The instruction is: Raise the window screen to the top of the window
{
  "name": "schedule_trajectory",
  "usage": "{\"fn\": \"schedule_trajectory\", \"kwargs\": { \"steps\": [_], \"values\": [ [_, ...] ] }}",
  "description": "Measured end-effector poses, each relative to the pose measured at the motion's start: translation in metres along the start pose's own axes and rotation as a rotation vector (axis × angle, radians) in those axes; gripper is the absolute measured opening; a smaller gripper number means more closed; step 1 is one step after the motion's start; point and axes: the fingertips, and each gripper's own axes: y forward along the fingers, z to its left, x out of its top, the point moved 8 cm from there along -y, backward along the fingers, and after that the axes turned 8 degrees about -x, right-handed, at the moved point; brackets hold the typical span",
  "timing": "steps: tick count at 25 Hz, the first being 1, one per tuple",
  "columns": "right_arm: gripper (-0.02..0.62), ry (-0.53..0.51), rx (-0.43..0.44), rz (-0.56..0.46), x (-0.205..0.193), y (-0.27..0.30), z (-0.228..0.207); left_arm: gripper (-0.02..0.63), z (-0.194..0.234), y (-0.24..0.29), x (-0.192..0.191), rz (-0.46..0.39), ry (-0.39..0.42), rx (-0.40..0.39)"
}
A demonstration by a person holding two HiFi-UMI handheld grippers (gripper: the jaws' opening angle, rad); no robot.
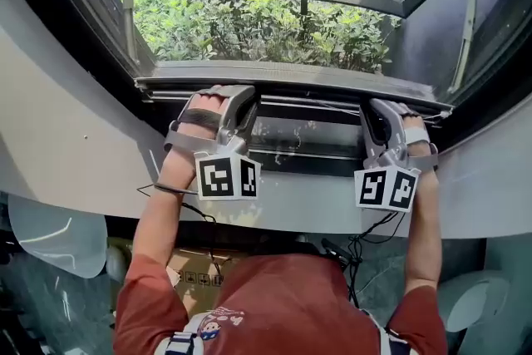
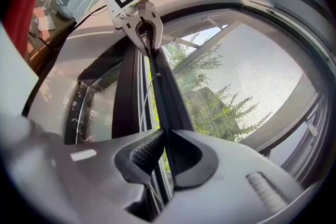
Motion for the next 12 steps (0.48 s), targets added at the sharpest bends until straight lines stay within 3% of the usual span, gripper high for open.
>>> {"fn": "schedule_trajectory", "kwargs": {
  "steps": [12],
  "values": [
    [0.040,-0.223,-0.140,0.101,0.0111,0.0091,-0.0020,0.035,0.0082,0.0038,0.0097,0.133,0.135,0.114]
  ]
}}
